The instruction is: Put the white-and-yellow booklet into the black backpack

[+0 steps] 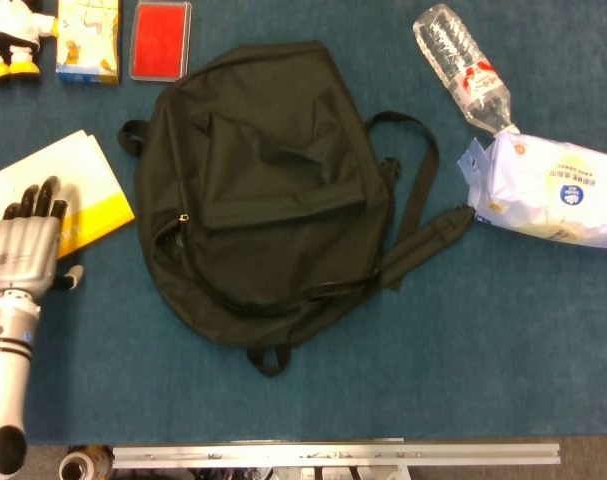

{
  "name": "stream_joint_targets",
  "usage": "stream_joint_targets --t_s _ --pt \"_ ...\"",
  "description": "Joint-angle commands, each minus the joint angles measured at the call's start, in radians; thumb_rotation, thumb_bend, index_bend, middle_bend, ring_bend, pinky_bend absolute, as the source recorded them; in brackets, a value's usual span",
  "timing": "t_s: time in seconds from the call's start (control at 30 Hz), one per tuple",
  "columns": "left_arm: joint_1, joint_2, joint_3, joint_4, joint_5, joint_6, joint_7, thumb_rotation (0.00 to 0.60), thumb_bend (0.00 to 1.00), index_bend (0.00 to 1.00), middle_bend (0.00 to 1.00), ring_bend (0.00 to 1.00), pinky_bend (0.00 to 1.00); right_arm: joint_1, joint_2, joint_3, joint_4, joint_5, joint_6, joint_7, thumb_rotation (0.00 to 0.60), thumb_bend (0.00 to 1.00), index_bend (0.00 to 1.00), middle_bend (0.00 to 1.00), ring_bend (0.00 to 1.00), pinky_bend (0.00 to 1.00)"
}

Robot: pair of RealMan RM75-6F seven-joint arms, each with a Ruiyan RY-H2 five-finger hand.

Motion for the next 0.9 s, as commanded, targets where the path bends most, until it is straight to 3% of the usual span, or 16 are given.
stream_joint_targets --t_s 0.03,0.47,0.7,0.9 --pt "-0.014 -0.021 -0.009 0.021 -0.025 -0.007 0.019 0.600 0.23 0.00 0.00 0.00 0.15 -0.002 0.001 0.000 0.003 0.003 0.001 0.004 0.600 0.20 0.32 0.35 0.20 0.29" --pt "-0.026 -0.024 -0.019 0.046 -0.067 -0.012 0.012 0.600 0.23 0.00 0.00 0.00 0.15 0.001 -0.002 0.000 0.011 0.008 -0.013 0.004 0.600 0.20 0.32 0.35 0.20 0.29" --pt "-0.029 -0.021 -0.019 0.049 -0.074 -0.015 0.001 0.600 0.30 0.00 0.00 0.00 0.15 -0.003 -0.002 0.000 0.006 0.009 -0.007 0.001 0.600 0.20 0.32 0.35 0.20 0.29" --pt "-0.034 -0.020 -0.012 0.052 -0.082 -0.025 0.002 0.600 0.30 0.00 0.00 0.00 0.15 -0.008 0.002 0.000 0.001 0.009 0.001 0.000 0.600 0.20 0.32 0.35 0.20 0.29"
